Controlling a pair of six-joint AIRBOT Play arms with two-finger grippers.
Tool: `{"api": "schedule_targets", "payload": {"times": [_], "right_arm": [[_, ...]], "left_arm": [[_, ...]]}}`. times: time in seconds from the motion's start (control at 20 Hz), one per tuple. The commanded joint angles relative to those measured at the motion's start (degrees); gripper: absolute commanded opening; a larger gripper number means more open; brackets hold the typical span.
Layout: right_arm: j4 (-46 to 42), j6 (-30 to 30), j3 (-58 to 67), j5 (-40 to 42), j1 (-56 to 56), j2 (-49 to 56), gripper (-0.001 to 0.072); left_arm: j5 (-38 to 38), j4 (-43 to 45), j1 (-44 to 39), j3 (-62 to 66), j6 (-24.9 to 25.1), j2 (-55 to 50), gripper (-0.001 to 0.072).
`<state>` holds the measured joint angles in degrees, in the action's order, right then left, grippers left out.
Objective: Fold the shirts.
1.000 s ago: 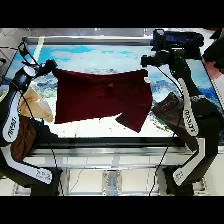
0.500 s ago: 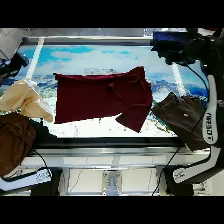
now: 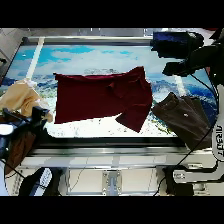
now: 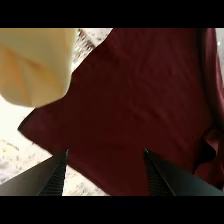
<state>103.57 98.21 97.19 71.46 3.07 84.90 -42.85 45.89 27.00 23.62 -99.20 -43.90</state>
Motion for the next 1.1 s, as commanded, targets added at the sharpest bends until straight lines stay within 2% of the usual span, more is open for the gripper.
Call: {"api": "schedule_targets", "payload": {"times": [0.0, 0.05, 0.1, 0.35, 0.5, 0.55, 0.8, 0.9, 0.95, 1.05], "right_arm": [[1.60, 1.99, -0.50, 0.17, -2.73, -0.39, 0.0553], [1.57, 1.99, -0.52, 0.11, -3.52, -0.48, 0.0553], [1.55, 2.01, -0.50, -0.07, -4.24, -0.63, 0.0553], [1.46, 1.97, 1.07, 0.15, -5.14, -1.79, 0.0552], [1.44, 1.95, 1.49, 0.15, -5.14, -3.19, 0.0552], [1.44, 1.95, 1.49, 0.17, -5.14, -3.76, 0.0552], [1.36, 1.95, 1.51, 0.17, -5.14, -5.70, 0.0552], [1.33, 1.79, 1.49, 0.61, -5.14, -5.73, 0.0552], [1.05, 1.79, 1.49, 1.22, -5.14, -5.73, 0.0552], [-1.07, 1.81, 1.42, 3.15, -5.07, -5.68, 0.0552]], "left_arm": [[2.58, -4.42, 0.22, -7.52, 1.20, 1.84, 0.0522], [2.78, -4.39, 0.20, -7.52, 2.16, 1.09, 0.0448], [2.71, -4.37, 0.20, -7.52, 3.32, 0.22, 0.0408], [3.65, -4.39, 0.00, -7.52, 4.11, -5.97, 0.0408], [8.37, -6.67, -0.02, -7.48, 4.15, -10.21, 0.0408], [9.84, -8.55, -0.02, -7.37, 5.53, -11.52, 0.0408], [12.94, -28.22, -2.45, -5.97, 23.17, -19.50, 0.0407], [13.29, -32.81, -5.49, -4.57, 26.91, -23.28, 0.0400], [13.29, -33.11, -6.64, -3.76, 26.84, -24.70, 0.0341], [13.31, -33.11, -7.50, -2.51, 26.86, -25.57, 0.0084]]}}
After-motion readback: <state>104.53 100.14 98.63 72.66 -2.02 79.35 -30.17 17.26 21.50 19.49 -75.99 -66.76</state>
